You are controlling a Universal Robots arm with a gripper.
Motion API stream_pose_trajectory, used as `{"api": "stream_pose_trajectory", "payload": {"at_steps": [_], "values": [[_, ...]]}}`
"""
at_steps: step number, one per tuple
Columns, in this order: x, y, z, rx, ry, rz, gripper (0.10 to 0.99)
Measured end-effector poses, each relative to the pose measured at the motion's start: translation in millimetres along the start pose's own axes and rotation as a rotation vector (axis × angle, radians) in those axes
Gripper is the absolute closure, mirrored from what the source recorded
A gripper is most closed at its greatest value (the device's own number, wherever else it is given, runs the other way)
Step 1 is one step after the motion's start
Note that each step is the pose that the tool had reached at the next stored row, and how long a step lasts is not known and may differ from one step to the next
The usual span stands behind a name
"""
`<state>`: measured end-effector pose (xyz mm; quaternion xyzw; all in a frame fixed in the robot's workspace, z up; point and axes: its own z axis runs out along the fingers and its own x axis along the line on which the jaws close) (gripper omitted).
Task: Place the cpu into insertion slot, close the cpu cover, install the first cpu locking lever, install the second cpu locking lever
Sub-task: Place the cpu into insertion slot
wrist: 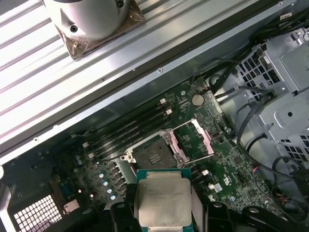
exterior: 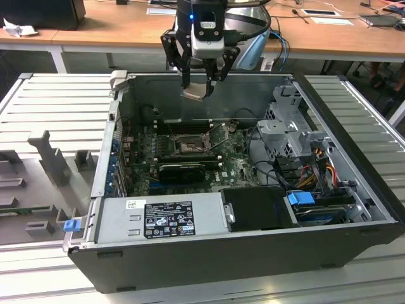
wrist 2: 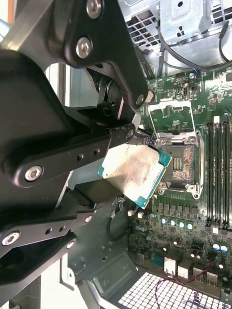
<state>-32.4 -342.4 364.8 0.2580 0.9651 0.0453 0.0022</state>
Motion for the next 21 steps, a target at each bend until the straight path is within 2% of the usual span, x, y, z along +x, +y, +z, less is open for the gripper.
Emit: {"api": "stream_pose_trajectory", "payload": {"at_steps": [18, 21], "values": [[0.0, 0.0, 0.1, -0.001, -0.0068, 0.077, 0.557], [0.0, -0.1, 0.9, -0.002, -0.0114, 0.124, 0.557]]}}
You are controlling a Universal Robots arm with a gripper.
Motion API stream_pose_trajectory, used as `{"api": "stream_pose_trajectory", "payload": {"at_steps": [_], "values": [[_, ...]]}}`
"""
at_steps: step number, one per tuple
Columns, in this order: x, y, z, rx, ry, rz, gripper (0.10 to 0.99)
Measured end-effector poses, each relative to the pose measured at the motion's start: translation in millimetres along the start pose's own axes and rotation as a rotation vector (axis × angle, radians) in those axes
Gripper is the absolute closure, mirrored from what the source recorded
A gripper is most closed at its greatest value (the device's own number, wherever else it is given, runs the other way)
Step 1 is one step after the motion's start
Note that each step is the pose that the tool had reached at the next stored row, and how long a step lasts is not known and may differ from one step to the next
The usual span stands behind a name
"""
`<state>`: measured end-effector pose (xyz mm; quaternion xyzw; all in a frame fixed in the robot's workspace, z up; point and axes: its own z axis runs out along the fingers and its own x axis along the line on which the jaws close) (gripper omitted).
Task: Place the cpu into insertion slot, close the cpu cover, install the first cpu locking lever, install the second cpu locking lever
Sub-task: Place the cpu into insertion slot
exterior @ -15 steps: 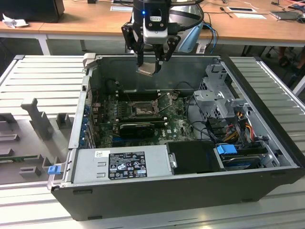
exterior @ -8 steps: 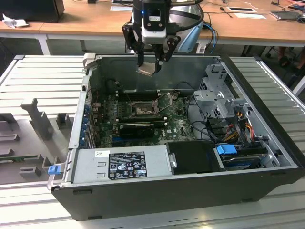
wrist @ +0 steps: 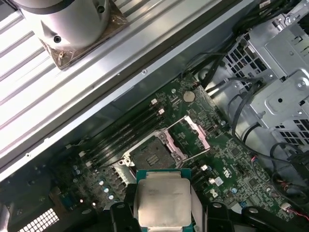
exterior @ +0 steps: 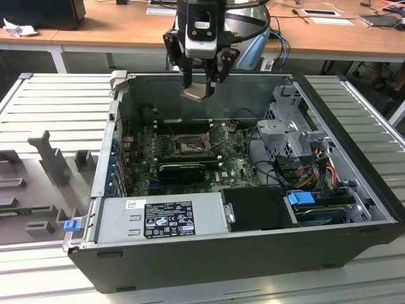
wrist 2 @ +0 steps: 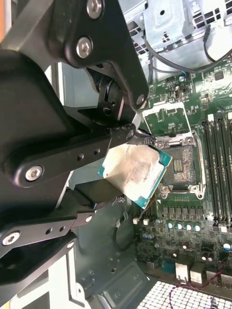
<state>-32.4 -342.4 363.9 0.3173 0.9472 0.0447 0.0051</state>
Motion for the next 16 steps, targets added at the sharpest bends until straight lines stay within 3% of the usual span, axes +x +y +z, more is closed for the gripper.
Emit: {"api": "stream_pose_trajectory", "payload": {"at_steps": [11, 16], "values": [[0.0, -0.2, 1.8, -0.002, -0.0085, 0.096, 0.557], [-0.1, -0.4, 4.3, -0.002, -0.0098, 0.112, 0.557]]}}
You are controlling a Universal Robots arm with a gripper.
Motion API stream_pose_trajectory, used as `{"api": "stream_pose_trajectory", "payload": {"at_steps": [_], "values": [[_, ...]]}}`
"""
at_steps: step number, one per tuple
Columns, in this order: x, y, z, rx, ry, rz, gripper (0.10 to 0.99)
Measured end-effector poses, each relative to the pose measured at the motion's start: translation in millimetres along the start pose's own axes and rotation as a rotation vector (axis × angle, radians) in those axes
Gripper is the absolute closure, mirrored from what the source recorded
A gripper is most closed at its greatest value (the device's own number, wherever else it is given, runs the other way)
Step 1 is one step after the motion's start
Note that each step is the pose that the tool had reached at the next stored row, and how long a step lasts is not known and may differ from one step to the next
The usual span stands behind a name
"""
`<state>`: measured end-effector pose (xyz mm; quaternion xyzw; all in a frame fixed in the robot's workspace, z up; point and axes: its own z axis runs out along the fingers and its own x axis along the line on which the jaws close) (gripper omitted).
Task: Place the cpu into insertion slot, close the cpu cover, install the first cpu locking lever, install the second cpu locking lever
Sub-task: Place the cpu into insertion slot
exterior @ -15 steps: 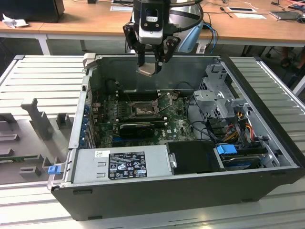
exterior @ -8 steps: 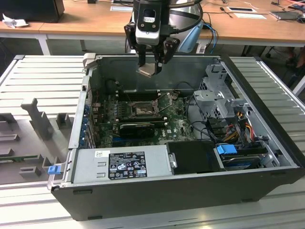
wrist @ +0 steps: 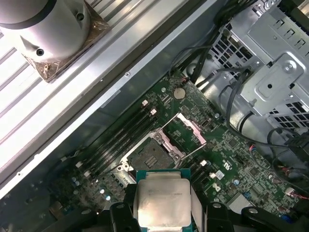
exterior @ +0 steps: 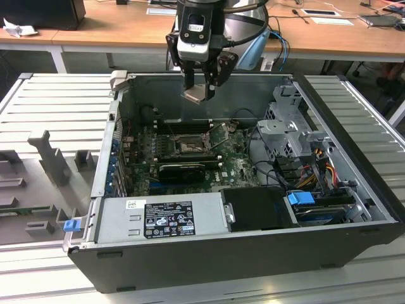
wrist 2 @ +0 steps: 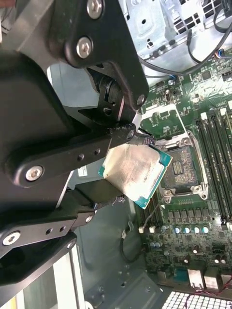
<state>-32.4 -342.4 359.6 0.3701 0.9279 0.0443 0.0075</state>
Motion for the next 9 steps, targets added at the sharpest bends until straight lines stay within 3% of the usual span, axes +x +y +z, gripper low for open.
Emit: {"api": "stream_pose_trajectory", "payload": {"at_steps": [4, 9], "values": [[-0.1, -0.2, 2.0, 0.001, -0.0013, 0.010, 0.557], [-0.1, -0.3, 3.1, -0.001, -0.0074, 0.080, 0.557]]}}
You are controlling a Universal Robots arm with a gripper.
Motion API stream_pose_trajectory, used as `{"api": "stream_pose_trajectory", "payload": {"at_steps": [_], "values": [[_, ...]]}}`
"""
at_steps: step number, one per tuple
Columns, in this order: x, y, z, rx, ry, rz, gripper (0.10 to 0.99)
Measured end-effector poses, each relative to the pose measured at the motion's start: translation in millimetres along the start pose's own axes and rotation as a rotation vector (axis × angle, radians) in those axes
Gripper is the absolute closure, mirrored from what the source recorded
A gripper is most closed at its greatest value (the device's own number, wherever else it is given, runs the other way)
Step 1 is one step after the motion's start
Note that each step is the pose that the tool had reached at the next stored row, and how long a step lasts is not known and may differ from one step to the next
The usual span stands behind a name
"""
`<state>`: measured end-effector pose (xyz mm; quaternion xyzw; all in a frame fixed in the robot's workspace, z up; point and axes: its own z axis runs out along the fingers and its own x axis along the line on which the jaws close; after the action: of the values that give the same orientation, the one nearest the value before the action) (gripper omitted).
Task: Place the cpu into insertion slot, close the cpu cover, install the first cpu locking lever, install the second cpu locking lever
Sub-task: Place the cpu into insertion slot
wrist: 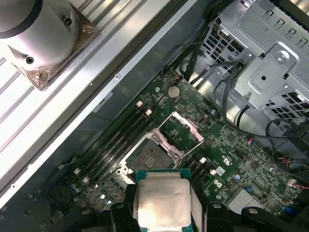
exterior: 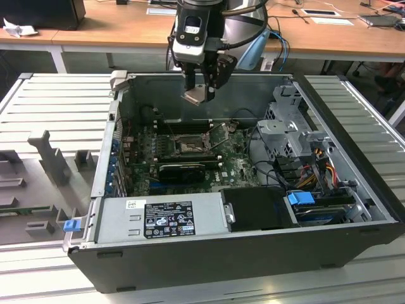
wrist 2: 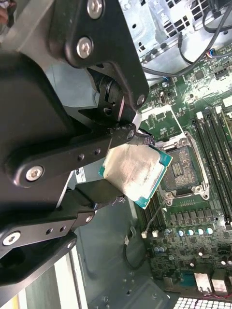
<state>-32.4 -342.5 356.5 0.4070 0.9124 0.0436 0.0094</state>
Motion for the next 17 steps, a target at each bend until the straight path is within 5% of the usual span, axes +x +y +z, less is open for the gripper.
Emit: {"api": "stream_pose_trajectory", "payload": {"at_steps": [17], "values": [[0.0, -0.1, 0.9, -0.002, -0.0098, 0.112, 0.557]]}}
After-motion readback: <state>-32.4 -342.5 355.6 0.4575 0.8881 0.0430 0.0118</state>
